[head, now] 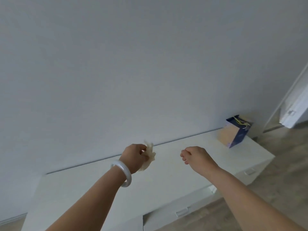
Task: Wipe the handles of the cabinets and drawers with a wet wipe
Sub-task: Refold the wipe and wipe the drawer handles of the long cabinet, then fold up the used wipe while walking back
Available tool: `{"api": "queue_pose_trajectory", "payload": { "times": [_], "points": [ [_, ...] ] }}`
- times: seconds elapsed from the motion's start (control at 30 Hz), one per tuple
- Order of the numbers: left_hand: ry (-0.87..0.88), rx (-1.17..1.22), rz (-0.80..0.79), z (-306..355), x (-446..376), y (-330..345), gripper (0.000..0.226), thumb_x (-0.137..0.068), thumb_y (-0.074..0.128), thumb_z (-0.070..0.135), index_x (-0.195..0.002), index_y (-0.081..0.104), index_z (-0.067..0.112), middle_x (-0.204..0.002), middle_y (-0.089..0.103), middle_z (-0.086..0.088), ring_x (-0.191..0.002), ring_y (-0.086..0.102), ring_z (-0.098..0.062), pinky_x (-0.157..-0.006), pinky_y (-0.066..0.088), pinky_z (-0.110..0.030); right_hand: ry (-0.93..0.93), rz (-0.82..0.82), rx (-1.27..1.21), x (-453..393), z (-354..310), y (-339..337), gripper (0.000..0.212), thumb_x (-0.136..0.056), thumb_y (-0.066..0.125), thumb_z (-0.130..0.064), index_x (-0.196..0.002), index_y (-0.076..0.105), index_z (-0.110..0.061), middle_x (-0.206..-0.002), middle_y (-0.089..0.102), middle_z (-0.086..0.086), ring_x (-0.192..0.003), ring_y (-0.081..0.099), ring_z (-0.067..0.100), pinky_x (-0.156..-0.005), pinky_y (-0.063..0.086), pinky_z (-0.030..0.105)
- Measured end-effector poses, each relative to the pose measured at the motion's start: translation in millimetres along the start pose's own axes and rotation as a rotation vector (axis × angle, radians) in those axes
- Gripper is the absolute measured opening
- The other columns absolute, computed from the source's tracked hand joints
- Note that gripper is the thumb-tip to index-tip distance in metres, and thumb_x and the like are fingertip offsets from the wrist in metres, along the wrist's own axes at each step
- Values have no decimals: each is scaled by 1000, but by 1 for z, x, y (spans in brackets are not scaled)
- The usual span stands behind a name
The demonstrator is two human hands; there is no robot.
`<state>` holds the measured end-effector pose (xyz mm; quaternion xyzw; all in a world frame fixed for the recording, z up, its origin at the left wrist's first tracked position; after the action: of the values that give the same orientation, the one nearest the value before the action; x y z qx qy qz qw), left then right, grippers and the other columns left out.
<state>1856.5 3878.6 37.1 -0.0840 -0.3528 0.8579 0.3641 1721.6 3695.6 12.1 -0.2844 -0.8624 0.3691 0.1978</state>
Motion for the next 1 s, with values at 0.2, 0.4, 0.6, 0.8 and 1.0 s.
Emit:
{"api": "queue_pose_trajectory", "payload": {
  "times": [0.2,0.4,0.6,0.8,1.0],
  "points": [
    [102,-29,-18,86,-14,5,24,-87,55,18,-64,59,18,-57,59,5,-53,53,-12,-56,45,-26,-12,88,-26,9,5,-83,29,-96,45,-18,-88,68,-3,-83,66,-4,-84,67,20,-82,52,36],
    [191,5,9,168,-19,12,18,-91,53,12,-77,65,8,-54,64,13,-40,53,2,-46,43,-14,-86,171,-13,11,3,-165,28,-95,47,-22,-85,68,-7,-87,68,-3,-86,68,21,-77,52,32],
    [339,77,16,288,-18,50,15,-92,47,-3,-85,60,-6,-82,67,1,-47,55,13,-39,35,-6,-171,315,49,26,22,-272,25,-94,50,-23,-84,69,-11,-87,70,-1,-85,66,20,-66,54,32],
    [507,-7,-4,418,-30,144,20,-91,50,8,-75,61,3,-55,54,11,-45,50,-2,-44,35,-12,-164,404,34,46,98,-378,19,-95,53,-24,-96,70,-17,-92,69,-4,-88,65,16,-82,52,28],
    [679,-95,-93,533,-42,275,27,-86,57,10,-60,52,15,-59,45,0,-55,38,-16,-47,30,-17,-73,444,-50,60,213,-453,19,-92,60,-31,-107,67,-20,-93,71,2,-80,68,15,-79,54,30]
  ]
}}
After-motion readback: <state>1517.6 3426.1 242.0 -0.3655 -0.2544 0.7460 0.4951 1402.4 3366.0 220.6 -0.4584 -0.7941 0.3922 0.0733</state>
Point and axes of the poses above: each hand's wrist, its own x-axis away from the middle knuckle, its own y-axis out of the palm, z = x × y, the point moved 10 cm from there along -x, towards the middle knuckle
